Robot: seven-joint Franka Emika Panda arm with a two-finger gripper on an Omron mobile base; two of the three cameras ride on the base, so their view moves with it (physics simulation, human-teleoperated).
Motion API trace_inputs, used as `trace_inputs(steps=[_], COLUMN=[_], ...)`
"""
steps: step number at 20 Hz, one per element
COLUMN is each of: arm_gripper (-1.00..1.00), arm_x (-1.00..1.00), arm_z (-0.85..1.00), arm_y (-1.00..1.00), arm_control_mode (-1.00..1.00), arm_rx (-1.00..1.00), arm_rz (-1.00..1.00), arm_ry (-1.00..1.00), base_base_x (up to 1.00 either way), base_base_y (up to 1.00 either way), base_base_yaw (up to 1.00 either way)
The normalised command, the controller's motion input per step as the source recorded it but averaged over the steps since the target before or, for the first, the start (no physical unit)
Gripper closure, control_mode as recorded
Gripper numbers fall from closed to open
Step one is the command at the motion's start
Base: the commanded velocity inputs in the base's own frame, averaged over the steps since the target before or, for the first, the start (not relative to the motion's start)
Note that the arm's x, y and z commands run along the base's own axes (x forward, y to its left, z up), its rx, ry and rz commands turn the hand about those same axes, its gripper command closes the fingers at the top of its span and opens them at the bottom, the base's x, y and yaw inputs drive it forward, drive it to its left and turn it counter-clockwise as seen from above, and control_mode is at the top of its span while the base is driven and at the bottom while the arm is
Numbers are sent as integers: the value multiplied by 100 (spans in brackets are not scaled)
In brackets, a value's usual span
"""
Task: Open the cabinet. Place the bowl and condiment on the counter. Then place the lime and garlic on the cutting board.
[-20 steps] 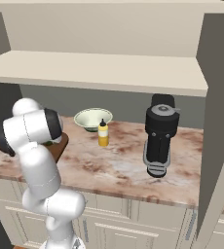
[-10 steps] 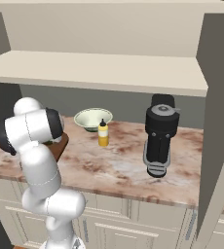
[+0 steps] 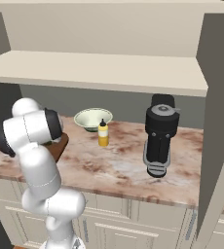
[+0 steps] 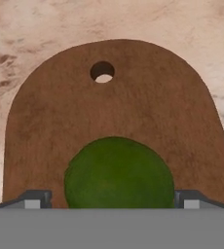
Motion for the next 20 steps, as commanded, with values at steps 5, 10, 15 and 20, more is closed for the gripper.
trace_inputs(steps=[5,10,15,20], arm_gripper=[-100,-100,-100,-100], arm_x=[-3,-5,-8,-11], arm_z=[18,17,16,14], arm_y=[0,0,0,0], arm_control_mode=[-100,-100,-100,-100], arm_rx=[0,0,0,0], arm_rz=[0,0,0,0], arm_ry=[0,0,0,0], base_base_x=[0,0,0,0], base_base_y=[0,0,0,0], base_base_yaw=[0,0,0,0])
